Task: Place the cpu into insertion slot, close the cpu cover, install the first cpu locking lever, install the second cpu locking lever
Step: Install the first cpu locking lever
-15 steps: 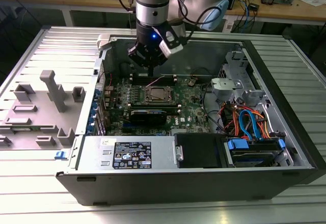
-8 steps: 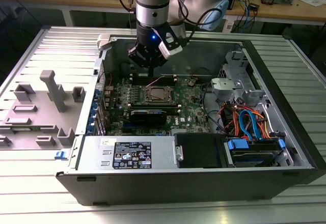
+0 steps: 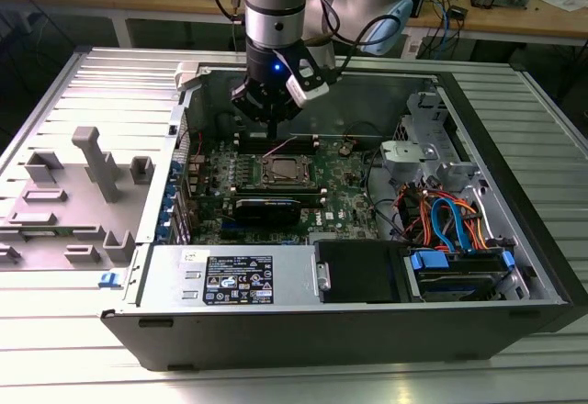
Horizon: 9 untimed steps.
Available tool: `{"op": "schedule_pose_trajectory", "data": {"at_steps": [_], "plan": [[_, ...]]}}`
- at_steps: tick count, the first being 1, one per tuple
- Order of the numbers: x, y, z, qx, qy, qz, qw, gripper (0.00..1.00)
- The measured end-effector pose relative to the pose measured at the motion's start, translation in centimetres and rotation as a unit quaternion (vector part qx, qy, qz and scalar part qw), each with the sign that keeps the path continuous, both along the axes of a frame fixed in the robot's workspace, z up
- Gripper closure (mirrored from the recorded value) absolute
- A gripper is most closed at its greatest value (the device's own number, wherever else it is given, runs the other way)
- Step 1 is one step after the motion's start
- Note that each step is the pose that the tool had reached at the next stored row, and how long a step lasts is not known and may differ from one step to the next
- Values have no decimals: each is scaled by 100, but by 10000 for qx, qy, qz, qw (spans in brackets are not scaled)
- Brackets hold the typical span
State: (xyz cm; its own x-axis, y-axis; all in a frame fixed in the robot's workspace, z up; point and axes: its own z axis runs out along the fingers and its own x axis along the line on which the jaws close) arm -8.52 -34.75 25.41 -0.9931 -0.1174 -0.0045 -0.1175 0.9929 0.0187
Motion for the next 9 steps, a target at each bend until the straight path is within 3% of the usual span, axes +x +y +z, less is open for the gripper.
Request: {"op": "schedule_pose_trajectory", "data": {"at_steps": [1, 2, 3, 9], "plan": [[0, 0, 0, 0, 0, 0, 10000, 89], [9, 0, -29, -4, 0, -192, 9998, 89], [15, 7, -92, -6, 1, -269, 9996, 89], [43, 14, -144, -4, 0, -290, 9996, 89]]}}
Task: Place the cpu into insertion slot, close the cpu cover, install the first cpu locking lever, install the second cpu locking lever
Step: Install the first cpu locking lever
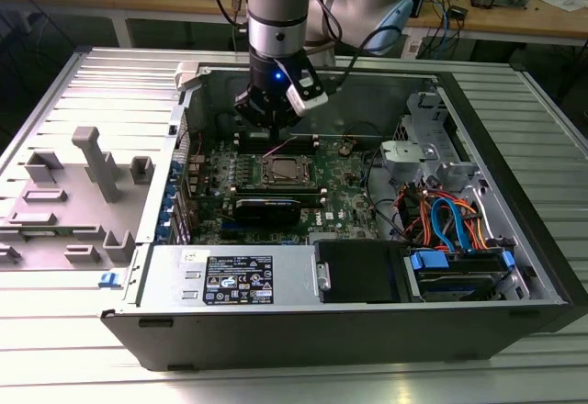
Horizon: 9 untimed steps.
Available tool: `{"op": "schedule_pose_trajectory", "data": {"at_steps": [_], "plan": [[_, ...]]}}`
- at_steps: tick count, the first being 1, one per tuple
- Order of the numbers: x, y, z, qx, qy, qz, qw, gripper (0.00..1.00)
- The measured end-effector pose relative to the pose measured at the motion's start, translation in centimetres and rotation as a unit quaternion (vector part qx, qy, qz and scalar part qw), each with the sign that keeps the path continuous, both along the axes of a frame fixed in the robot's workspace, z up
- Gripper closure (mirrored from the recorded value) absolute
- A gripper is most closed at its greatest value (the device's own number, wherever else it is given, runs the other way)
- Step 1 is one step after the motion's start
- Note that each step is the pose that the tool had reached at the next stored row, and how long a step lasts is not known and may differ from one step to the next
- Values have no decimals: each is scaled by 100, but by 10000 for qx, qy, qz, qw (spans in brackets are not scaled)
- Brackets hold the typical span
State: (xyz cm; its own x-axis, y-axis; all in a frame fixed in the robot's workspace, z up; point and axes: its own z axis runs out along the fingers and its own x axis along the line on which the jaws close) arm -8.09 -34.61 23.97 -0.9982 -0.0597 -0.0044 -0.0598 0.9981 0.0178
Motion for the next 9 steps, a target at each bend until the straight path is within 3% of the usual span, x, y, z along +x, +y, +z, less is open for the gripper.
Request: {"op": "schedule_pose_trajectory", "data": {"at_steps": [4, 6, 9], "plan": [[10, 6, -15, 1, 0, -19, 10000, 89], [12, 9, -25, 40, 0, -18, 10000, 89], [18, 10, -40, 42, 0, -18, 10000, 89]]}}
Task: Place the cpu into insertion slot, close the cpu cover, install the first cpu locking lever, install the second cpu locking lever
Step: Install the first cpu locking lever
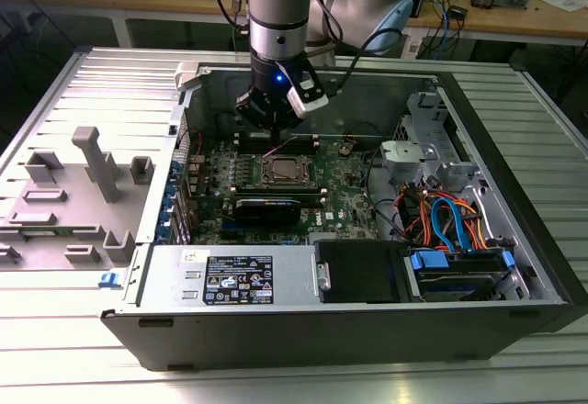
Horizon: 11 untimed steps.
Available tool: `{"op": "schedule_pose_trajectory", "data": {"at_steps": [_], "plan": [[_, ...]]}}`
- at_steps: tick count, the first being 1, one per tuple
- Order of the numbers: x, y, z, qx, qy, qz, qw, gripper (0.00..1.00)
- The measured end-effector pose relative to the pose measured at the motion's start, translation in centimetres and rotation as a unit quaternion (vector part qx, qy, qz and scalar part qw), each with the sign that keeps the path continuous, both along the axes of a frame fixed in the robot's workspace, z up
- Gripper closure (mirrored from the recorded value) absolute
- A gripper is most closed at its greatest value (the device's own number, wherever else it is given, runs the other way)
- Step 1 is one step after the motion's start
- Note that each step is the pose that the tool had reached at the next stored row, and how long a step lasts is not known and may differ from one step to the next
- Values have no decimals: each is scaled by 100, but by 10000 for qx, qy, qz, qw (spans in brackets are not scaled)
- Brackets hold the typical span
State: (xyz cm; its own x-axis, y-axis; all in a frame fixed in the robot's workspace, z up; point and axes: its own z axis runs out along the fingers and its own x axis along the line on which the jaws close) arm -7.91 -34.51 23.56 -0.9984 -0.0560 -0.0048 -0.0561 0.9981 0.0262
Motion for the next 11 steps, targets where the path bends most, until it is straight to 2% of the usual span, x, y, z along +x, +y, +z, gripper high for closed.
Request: {"op": "schedule_pose_trajectory", "data": {"at_steps": [11], "plan": [[53, 33, -26, 1, -1, 0, 10000, 89]]}}
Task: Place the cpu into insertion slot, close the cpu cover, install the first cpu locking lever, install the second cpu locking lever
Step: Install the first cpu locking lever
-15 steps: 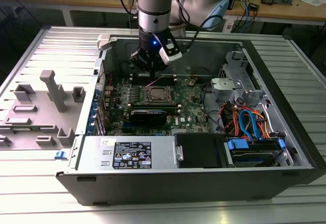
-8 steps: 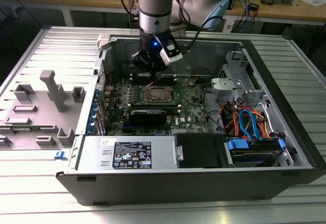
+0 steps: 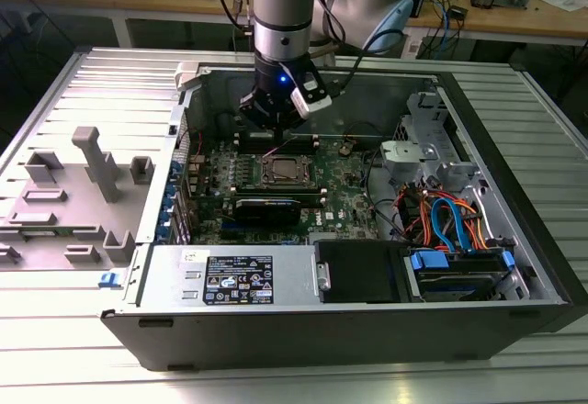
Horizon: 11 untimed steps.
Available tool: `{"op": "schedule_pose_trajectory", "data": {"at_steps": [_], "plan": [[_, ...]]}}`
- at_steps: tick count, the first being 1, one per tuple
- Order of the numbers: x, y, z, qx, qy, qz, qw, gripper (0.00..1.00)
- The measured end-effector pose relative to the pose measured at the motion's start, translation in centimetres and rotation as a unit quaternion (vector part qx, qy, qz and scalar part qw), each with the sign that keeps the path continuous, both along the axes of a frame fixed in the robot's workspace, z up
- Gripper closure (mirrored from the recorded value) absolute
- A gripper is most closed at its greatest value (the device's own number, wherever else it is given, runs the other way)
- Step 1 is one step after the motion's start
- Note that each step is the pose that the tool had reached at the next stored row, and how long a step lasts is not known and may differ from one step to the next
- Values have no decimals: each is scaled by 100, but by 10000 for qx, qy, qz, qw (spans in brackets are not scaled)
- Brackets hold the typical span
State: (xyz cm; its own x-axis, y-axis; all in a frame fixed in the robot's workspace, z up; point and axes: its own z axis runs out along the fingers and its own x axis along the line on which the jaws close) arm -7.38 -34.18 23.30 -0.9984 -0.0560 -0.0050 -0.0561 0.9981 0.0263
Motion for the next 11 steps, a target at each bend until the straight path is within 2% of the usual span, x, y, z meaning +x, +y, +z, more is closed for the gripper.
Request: {"op": "schedule_pose_trajectory", "data": {"at_steps": [11], "plan": [[70, 26, -42, -2, 1, 0, 10000, 89]]}}
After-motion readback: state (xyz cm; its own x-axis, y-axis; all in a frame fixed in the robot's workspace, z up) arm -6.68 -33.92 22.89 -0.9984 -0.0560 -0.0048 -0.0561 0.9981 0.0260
